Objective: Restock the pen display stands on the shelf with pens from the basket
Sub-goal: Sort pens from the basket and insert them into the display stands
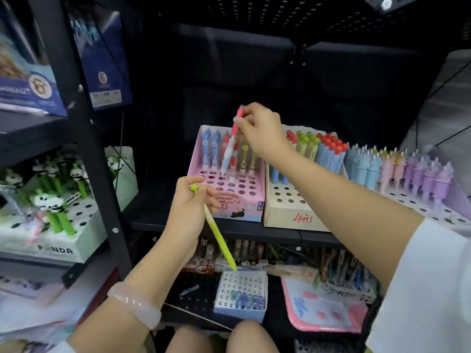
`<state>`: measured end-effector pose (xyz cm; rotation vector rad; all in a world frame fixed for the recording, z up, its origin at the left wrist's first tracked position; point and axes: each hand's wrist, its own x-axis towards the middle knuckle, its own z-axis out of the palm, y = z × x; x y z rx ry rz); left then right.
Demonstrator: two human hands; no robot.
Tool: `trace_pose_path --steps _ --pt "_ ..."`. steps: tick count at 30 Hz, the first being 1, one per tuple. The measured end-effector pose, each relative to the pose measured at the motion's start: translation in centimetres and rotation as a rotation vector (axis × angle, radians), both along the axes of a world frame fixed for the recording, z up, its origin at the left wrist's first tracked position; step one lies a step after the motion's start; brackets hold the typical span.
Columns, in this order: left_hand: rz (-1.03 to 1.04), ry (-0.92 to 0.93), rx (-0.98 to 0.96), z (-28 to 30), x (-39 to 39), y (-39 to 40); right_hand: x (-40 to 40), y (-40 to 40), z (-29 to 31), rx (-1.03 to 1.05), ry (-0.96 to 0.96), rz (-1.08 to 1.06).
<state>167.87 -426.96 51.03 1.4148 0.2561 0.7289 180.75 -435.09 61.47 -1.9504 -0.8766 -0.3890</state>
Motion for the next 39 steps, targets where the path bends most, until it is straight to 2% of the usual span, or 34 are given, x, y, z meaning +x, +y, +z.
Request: trace_pose_path --steps 4,11,15,19,21,24,26,28,31,37,39 --pt "0.003 -0.015 0.011 0.3 -0.6 1.0 0.6 1.2 -0.3 -0.039 -0.059 -0.024" --pt "0.004 -0.009 -0.037 0.0 -0.8 1.8 1.4 1.8 -1.7 -0.312 -0.039 -0.06" --pt "-0.001 0.004 -0.037 -0.3 -0.8 1.7 1.4 3.0 -2.1 -0.396 -0.203 -0.238" --pt "-0.015 -0.009 -0.043 0.1 -1.1 1.9 1.7 2.6 -2.3 -0.544 -0.163 -0.284" --pt "-0.024 -0.037 -0.048 0.6 -1.3 1.9 1.4 2.4 -2.4 -0.529 -0.141 -0.264" --pt "-0.048 -0.078 -0.03 1.4 -1.4 1.8 -0.2 1.5 -2.6 -0.321 -0.237 -0.233" --pt "-0.059 -0.086 -0.007 1.9 -1.2 1.7 -2.0 0.4 -2.6 -0.237 -0.259 -0.08" --pt "-0.056 -0.096 0.002 2.4 -0.9 1.6 -4.3 -1.1 -3.2 -0.307 -0.153 0.147" --pt "-0.047 -0.132 -0.005 2.9 -0.3 0.9 -7.3 -3.3 -4.8 -0.388 -0.01 0.304" --pt "-0.094 -0.133 0.001 3.7 0.6 -2.4 -7.9 -6.1 -5.6 -0.355 0.115 0.275" --pt "-0.099 -0.129 0.074 3.8 0.9 -3.0 -7.3 -7.2 -5.2 -0.316 0.118 0.241"
